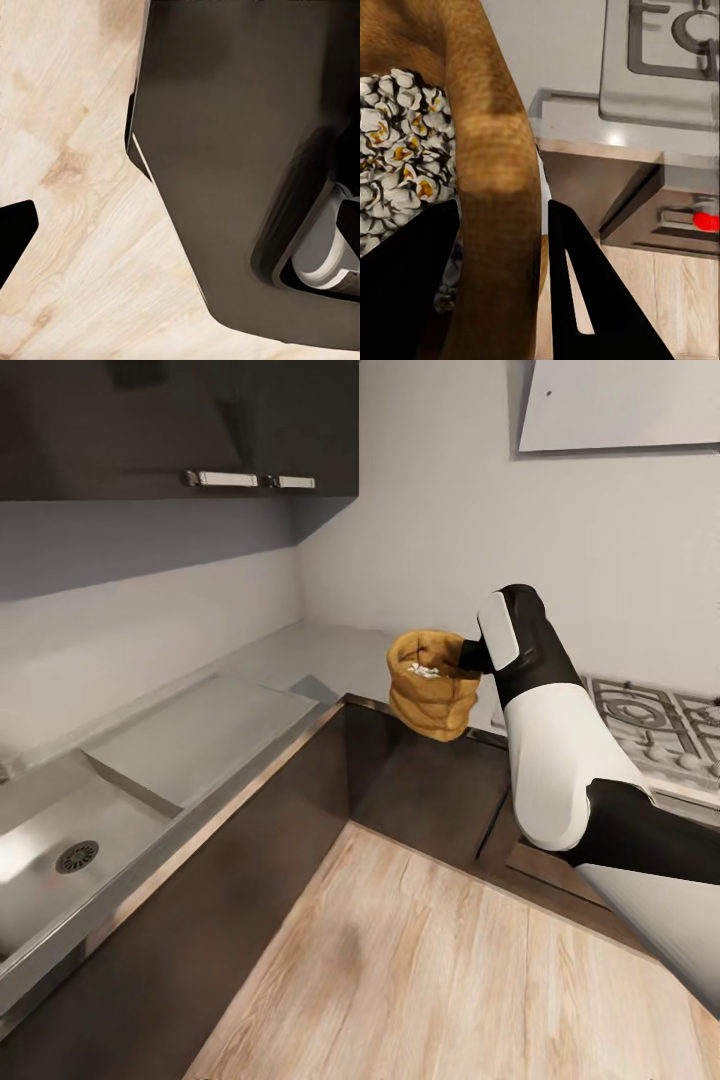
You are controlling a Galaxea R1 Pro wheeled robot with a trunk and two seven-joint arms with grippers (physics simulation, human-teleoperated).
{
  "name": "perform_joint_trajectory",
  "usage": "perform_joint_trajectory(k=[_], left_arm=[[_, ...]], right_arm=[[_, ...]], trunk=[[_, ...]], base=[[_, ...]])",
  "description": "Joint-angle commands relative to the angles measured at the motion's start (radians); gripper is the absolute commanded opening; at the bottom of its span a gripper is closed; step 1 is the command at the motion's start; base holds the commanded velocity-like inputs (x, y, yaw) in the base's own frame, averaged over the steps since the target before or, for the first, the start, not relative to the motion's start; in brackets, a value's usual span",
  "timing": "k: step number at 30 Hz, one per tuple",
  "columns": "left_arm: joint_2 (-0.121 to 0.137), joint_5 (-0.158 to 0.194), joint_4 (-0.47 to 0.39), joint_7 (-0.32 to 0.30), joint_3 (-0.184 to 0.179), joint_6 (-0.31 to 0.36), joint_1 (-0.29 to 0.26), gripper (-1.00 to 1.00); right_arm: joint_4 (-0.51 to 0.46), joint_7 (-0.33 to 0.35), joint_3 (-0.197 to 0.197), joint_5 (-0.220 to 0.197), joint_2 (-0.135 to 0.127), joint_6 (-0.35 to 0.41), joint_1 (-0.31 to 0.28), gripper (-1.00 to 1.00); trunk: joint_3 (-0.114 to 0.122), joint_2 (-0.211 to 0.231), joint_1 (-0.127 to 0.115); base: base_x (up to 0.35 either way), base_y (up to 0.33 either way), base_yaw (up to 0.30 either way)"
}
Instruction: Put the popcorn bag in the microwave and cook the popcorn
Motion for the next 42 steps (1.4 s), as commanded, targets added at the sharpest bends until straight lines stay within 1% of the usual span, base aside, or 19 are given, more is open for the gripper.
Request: perform_joint_trajectory(k=[1, 8, 19, 29, 32, 34, 37, 38, 41, 42], left_arm=[[0.001, 0.004, 0.0, 0.0, 0.002, -0.002, 0.0, 1.0], [0.001, 0.004, 0.0, 0.0, 0.004, -0.002, 0.0, 1.0], [0.001, 0.006, 0.0, 0.001, 0.004, -0.002, 0.0, 1.0], [0.001, 0.006, 0.0, 0.001, 0.004, -0.002, 0.0, 1.0], [0.001, 0.006, 0.0, 0.001, 0.004, -0.002, 0.0, 1.0], [0.001, 0.006, 0.0, 0.001, 0.004, -0.002, 0.0, 1.0], [0.001, 0.006, 0.0, 0.001, 0.004, -0.002, 0.0, 1.0], [0.001, 0.006, 0.0, 0.001, 0.004, -0.002, 0.0, 1.0], [0.001, 0.006, 0.0, 0.001, 0.004, -0.002, 0.0, 1.0], [0.001, 0.006, 0.0, 0.001, 0.004, -0.002, 0.0, 1.0]], right_arm=[[0.0, -0.011, -0.005, -0.013, 0.001, 0.0, -0.001, -1.0], [0.001, -0.011, -0.006, -0.012, 0.001, 0.0, -0.001, -1.0], [0.003, -0.011, -0.007, -0.01, 0.001, 0.0, 0.001, -1.0], [0.001, -0.011, -0.007, -0.005, 0.001, 0.0, 0.112, -1.0], [0.001, -0.015, -0.007, -0.005, 0.001, 0.0, 0.158, -1.0], [0.001, -0.014, -0.007, -0.005, 0.001, 0.0, 0.177, -1.0], [0.002, -0.013, -0.007, -0.005, 0.001, 0.0, 0.188, -1.0], [0.002, -0.012, -0.007, -0.005, 0.001, 0.0, 0.222, -1.0], [0.004, -0.008, -0.007, -0.006, 0.001, 0.0, 0.26, -1.0], [0.004, -0.006, -0.007, -0.004, 0.001, 0.0, 0.286, -1.0]], trunk=[[-0.001, -0.001, 0.0], [0.0, -0.001, 0.0], [0.016, -0.001, 0.0], [0.032, -0.001, 0.0], [0.037, -0.001, 0.0], [0.041, -0.001, 0.0], [0.045, -0.001, 0.0], [0.047, -0.001, 0.0], [0.052, -0.001, 0.0], [0.053, -0.001, 0.0]], base=[[-0.011, 0.0, 0.0], [-0.001, 0.0, 0.0], [0.0, 0.0, 0.0], [0.0, 0.0, 0.0], [0.0, 0.0, 0.0], [0.0, 0.0, 0.0], [0.0, 0.0, 0.0], [0.0, 0.0, 0.0], [0.0, 0.0, 0.0], [0.0, 0.0, 0.0]])
